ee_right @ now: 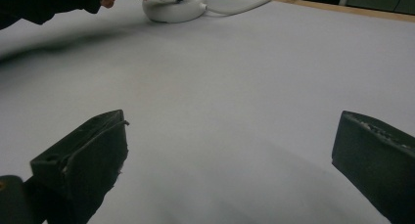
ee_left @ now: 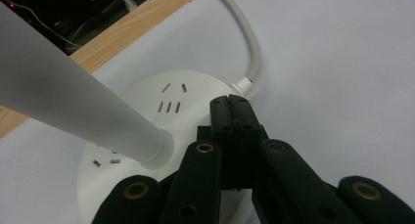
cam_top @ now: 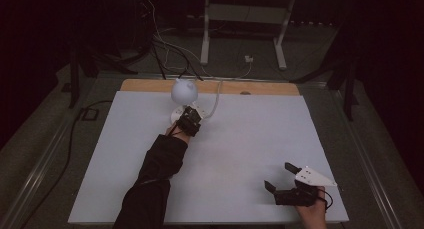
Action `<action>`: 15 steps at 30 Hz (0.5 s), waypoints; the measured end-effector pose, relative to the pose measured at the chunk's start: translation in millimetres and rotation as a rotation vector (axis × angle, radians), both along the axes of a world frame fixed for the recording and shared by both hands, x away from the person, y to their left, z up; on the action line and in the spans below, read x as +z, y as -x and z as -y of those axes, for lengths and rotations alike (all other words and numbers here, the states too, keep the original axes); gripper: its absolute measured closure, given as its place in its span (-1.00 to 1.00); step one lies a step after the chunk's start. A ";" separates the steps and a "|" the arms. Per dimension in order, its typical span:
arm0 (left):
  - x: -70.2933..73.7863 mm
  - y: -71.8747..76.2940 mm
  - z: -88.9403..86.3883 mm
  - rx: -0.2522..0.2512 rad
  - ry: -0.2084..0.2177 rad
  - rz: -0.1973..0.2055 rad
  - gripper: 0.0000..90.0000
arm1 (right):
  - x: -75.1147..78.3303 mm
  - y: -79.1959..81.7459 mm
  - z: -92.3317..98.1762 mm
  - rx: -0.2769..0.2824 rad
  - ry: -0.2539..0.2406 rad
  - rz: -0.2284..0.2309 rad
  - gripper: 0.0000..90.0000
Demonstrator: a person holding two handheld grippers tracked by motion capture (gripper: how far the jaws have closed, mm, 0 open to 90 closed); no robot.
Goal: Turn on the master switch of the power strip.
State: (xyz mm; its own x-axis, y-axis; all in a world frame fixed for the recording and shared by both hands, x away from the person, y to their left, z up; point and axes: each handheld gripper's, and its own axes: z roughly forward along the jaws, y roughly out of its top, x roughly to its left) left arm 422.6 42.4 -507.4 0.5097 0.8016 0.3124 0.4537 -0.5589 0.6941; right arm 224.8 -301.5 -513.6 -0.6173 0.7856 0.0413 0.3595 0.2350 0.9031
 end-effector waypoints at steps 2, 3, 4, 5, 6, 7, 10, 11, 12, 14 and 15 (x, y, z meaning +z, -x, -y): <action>1.3 0.6 -1.5 0.002 0.005 0.007 1.00 | 0.3 0.1 0.3 -0.001 -0.002 0.002 -1.00; 2.3 1.1 -2.4 0.004 0.007 0.011 1.00 | 0.7 0.2 0.7 -0.002 -0.002 0.004 -1.00; 3.8 1.9 -3.1 0.002 0.030 0.008 1.00 | 0.6 0.1 1.3 -0.003 -0.004 0.003 -1.00; 4.3 2.5 -3.1 0.002 0.030 0.008 1.00 | 0.6 0.1 1.3 -0.003 -0.004 0.003 -1.00; 4.9 3.3 -2.8 -0.003 0.033 0.007 1.00 | 0.6 0.1 1.3 -0.003 -0.003 0.003 -1.00; 6.0 4.1 -3.1 -0.009 0.035 0.004 1.00 | 0.6 0.2 1.2 -0.003 -0.003 0.003 -1.00; 10.5 6.5 -3.5 -0.012 0.066 0.016 1.00 | 1.2 0.5 1.0 -0.002 -0.002 0.007 -1.00; 12.5 7.5 -3.9 -0.017 0.072 0.018 1.00 | 1.2 0.5 0.9 -0.002 -0.001 0.007 -1.00; 13.9 8.5 -4.0 -0.021 0.078 0.015 1.00 | 1.1 0.5 0.8 -0.001 -0.002 0.005 -1.00; 15.9 10.7 -4.1 -0.035 0.086 0.009 1.00 | 1.1 0.4 0.9 -0.002 -0.002 0.005 -1.00; 17.3 11.6 -4.8 -0.034 0.089 0.006 1.00 | 1.2 0.4 0.9 -0.003 -0.002 0.006 -1.00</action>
